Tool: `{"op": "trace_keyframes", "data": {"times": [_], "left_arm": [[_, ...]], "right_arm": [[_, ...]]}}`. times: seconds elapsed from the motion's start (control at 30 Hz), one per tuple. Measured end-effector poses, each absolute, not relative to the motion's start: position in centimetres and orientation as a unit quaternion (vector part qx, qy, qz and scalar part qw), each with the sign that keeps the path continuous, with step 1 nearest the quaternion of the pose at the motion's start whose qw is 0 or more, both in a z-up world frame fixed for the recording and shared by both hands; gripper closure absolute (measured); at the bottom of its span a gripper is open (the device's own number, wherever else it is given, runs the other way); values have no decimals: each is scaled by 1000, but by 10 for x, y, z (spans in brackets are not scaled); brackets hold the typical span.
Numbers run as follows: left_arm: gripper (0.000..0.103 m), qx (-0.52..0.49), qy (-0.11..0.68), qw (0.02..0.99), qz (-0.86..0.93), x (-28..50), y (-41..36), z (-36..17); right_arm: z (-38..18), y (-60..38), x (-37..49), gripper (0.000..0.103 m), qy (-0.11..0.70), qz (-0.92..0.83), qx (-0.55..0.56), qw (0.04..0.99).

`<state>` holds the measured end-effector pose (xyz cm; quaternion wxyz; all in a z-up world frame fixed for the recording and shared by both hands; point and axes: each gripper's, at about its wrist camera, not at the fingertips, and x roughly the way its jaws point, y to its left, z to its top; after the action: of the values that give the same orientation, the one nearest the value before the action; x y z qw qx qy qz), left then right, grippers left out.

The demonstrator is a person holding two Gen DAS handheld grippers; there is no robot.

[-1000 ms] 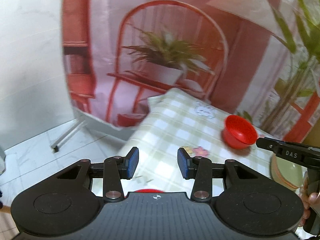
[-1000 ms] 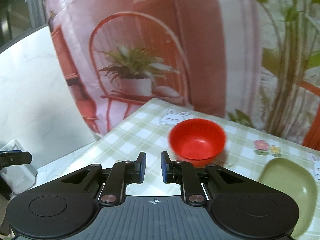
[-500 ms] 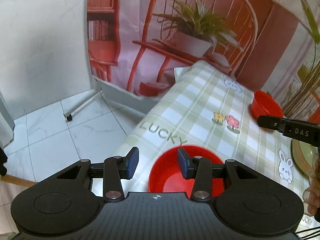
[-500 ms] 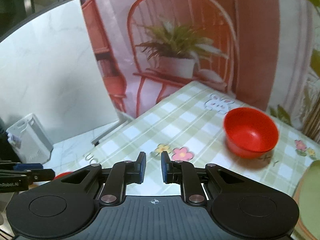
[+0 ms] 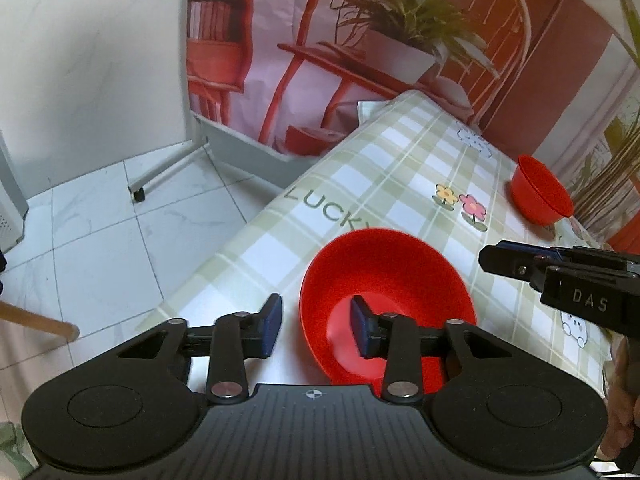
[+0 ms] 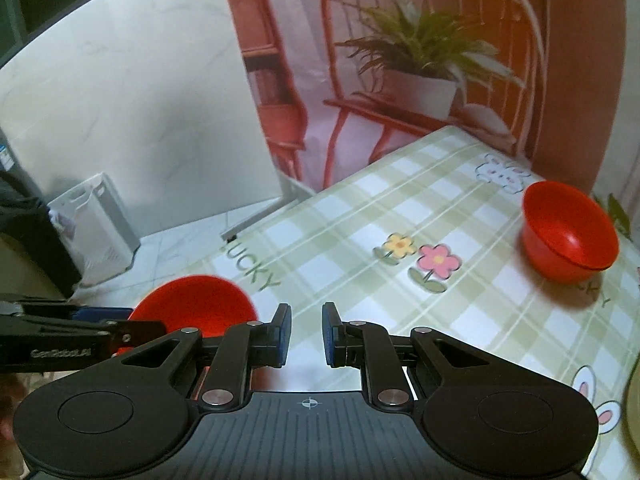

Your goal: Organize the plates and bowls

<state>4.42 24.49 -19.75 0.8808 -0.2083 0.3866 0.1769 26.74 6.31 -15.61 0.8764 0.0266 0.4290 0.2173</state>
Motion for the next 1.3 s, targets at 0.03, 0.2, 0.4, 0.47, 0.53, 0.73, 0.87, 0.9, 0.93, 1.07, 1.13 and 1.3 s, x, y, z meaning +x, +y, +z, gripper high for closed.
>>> {"op": "trace_keyframes", "data": {"times": [0.03, 0.2, 0.4, 0.47, 0.53, 0.73, 0.87, 0.9, 0.93, 1.07, 1.13, 1.3], "left_arm": [[70, -211, 387, 881, 175, 44, 244, -199], [80, -210, 380, 886, 164, 42, 240, -201], [86, -218, 381, 885, 155, 42, 237, -204], [86, -219, 382, 885, 151, 42, 236, -205], [87, -218, 382, 886, 149, 42, 233, -205], [87, -212, 382, 888, 143, 45, 228, -204], [87, -209, 382, 890, 139, 47, 225, -202], [87, -209, 382, 890, 138, 48, 224, -202], [87, -208, 382, 890, 136, 48, 223, -201], [87, -206, 384, 891, 129, 53, 216, -199], [87, -203, 384, 892, 124, 57, 213, -198], [87, -185, 379, 901, 107, 73, 201, -187]], "right_arm": [[-157, 65, 266, 87, 432, 220, 28, 874], [-162, 71, 262, 87, 443, 231, 29, 866], [-168, 71, 256, 88, 456, 240, 36, 857], [-168, 68, 254, 92, 455, 238, 40, 857], [-168, 65, 253, 94, 455, 234, 44, 858], [-167, 55, 250, 95, 453, 223, 60, 861], [-166, 48, 248, 95, 448, 216, 69, 865], [-166, 46, 247, 95, 447, 214, 72, 865], [-165, 44, 247, 95, 446, 212, 76, 866], [-163, 33, 245, 95, 440, 202, 91, 870], [-161, 27, 246, 95, 436, 195, 99, 873], [-154, 4, 252, 95, 420, 171, 124, 882]]}}
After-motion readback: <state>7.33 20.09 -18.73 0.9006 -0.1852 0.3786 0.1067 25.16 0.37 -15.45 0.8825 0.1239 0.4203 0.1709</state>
